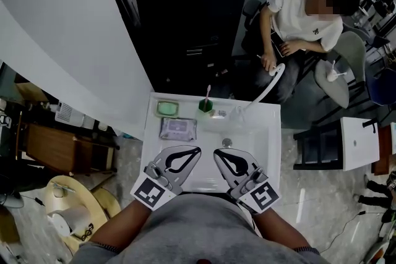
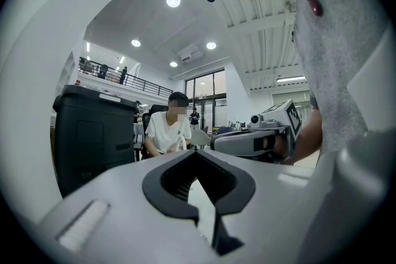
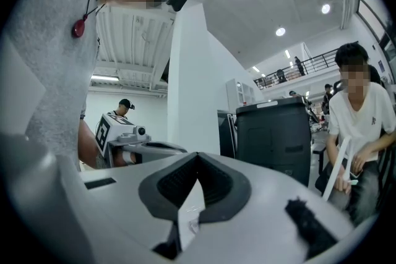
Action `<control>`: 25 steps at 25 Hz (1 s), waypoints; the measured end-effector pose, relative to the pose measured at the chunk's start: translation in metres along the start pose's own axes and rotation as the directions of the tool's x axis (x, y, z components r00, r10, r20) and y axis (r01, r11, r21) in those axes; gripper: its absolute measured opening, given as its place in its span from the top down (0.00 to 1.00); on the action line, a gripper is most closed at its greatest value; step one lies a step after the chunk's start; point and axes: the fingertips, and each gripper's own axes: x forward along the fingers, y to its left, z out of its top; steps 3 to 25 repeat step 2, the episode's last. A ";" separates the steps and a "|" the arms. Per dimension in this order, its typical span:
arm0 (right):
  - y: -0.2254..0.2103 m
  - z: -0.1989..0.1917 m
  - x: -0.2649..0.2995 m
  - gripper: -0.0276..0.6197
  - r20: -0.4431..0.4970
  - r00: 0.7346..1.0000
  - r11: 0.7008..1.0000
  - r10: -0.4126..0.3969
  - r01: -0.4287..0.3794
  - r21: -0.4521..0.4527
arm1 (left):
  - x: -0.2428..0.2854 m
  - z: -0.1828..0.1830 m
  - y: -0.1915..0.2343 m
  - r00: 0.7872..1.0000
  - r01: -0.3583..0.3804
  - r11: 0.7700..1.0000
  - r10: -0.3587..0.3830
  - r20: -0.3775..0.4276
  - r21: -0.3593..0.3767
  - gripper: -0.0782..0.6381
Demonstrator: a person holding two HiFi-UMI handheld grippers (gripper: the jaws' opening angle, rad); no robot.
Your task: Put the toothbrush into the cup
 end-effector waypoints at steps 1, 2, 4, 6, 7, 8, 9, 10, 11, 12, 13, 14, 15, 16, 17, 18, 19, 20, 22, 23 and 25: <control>0.000 0.000 0.000 0.94 0.000 1.000 1.000 0.000 0.000 0.000 | 0.000 0.000 0.001 1.000 -0.002 1.000 0.002 0.003 0.001 0.88; 0.000 0.000 0.001 0.94 0.000 1.000 1.000 -0.001 0.001 0.001 | 0.000 0.000 0.001 1.000 -0.003 1.000 0.003 0.007 0.001 0.88; 0.000 0.000 0.001 0.94 0.000 1.000 1.000 -0.001 0.001 0.001 | 0.000 0.000 0.001 1.000 -0.003 1.000 0.003 0.007 0.001 0.88; 0.000 0.000 0.001 0.94 0.000 1.000 1.000 -0.001 0.001 0.001 | 0.000 0.000 0.001 1.000 -0.003 1.000 0.003 0.007 0.001 0.88; 0.000 0.000 0.001 0.94 0.000 1.000 1.000 -0.001 0.001 0.001 | 0.000 0.000 0.001 1.000 -0.003 1.000 0.003 0.007 0.001 0.88; 0.000 0.000 0.001 0.94 0.000 1.000 1.000 -0.001 0.001 0.001 | 0.000 0.000 0.001 1.000 -0.003 1.000 0.003 0.007 0.001 0.88; 0.000 0.000 0.001 0.94 0.000 1.000 1.000 -0.001 0.001 0.001 | 0.000 0.000 0.001 1.000 -0.003 1.000 0.003 0.007 0.001 0.88; 0.000 0.000 0.001 0.94 0.000 1.000 1.000 -0.001 0.001 0.001 | 0.000 0.000 0.001 1.000 -0.003 1.000 0.003 0.007 0.001 0.88; 0.000 0.000 0.001 0.94 0.000 1.000 1.000 -0.001 0.001 0.001 | 0.000 0.000 0.001 1.000 -0.003 1.000 0.003 0.007 0.001 0.88; 0.000 0.000 0.001 0.94 0.000 1.000 1.000 -0.001 0.001 0.001 | 0.000 0.000 0.001 1.000 -0.003 1.000 0.003 0.007 0.001 0.88; 0.000 0.000 0.001 0.94 0.000 1.000 1.000 -0.001 0.001 0.001 | 0.000 0.000 0.001 1.000 -0.003 1.000 0.003 0.007 0.001 0.88; 0.000 0.000 0.001 0.94 0.000 1.000 1.000 -0.001 0.001 0.001 | 0.000 0.000 0.001 1.000 -0.003 1.000 0.003 0.007 0.001 0.88; 0.000 0.000 0.001 0.94 0.000 1.000 1.000 -0.001 0.001 0.001 | 0.000 0.000 0.001 1.000 -0.003 1.000 0.003 0.007 0.001 0.88; 0.000 0.000 0.001 0.94 0.000 1.000 1.000 -0.001 0.001 0.001 | 0.000 0.000 0.001 1.000 -0.003 1.000 0.003 0.007 0.001 0.88; 0.000 0.000 0.001 0.94 0.000 1.000 1.000 -0.001 0.001 0.001 | 0.000 0.000 0.001 1.000 -0.003 1.000 0.003 0.007 0.001 0.88; 0.000 0.000 0.001 0.94 0.000 1.000 1.000 -0.001 0.001 0.001 | 0.000 0.000 0.001 1.000 -0.003 1.000 0.003 0.007 0.001 0.88; 0.000 0.000 0.001 0.94 0.000 1.000 1.000 -0.001 0.001 0.001 | 0.000 0.000 0.001 1.000 -0.003 1.000 0.003 0.007 0.001 0.88; 0.000 0.000 0.001 0.94 0.000 1.000 1.000 -0.001 0.001 0.001 | 0.000 0.000 0.001 1.000 -0.003 1.000 0.003 0.007 0.001 0.88; 0.000 0.000 0.001 0.94 0.000 1.000 1.000 -0.001 0.001 0.001 | 0.000 0.000 0.001 1.000 -0.003 1.000 0.003 0.007 0.001 0.88; 0.000 0.000 0.001 0.94 0.000 1.000 1.000 -0.001 0.001 0.001 | 0.000 0.000 0.001 1.000 -0.003 1.000 0.003 0.007 0.001 0.88; 0.000 0.000 0.001 0.94 0.000 1.000 1.000 -0.001 0.001 0.001 | 0.000 0.000 0.001 1.000 -0.003 1.000 0.003 0.007 0.001 0.88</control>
